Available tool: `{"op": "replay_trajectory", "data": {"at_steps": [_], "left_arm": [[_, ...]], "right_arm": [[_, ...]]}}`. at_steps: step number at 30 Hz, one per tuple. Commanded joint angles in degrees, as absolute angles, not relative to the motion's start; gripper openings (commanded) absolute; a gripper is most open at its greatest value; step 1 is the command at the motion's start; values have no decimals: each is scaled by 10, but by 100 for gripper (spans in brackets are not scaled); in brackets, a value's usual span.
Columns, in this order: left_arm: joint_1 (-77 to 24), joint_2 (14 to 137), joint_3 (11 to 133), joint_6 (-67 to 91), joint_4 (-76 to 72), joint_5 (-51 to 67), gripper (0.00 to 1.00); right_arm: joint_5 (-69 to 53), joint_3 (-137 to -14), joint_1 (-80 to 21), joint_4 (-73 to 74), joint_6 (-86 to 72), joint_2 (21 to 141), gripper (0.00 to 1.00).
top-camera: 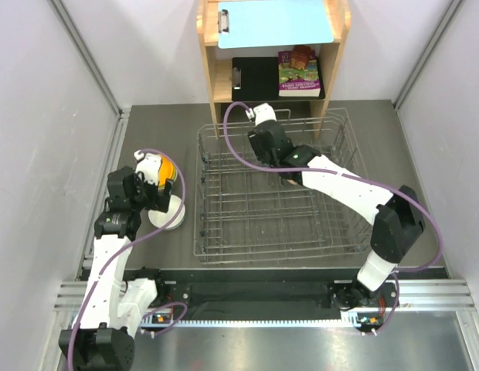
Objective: Load the bowls into the dish rack
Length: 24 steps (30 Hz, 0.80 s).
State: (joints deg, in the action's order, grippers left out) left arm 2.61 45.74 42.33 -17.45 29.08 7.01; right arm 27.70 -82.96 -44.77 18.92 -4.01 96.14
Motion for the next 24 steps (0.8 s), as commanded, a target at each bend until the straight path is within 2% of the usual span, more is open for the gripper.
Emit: {"op": "replay_trajectory", "data": {"at_steps": [1,24], "left_arm": [[29,434,422,-149,284,73,99],[30,421,418,-142,289,60,99]], "right_arm": [[300,-838,-457,166,-44,971,0],[305,-847,-483,166,-50,1036,0]]}}
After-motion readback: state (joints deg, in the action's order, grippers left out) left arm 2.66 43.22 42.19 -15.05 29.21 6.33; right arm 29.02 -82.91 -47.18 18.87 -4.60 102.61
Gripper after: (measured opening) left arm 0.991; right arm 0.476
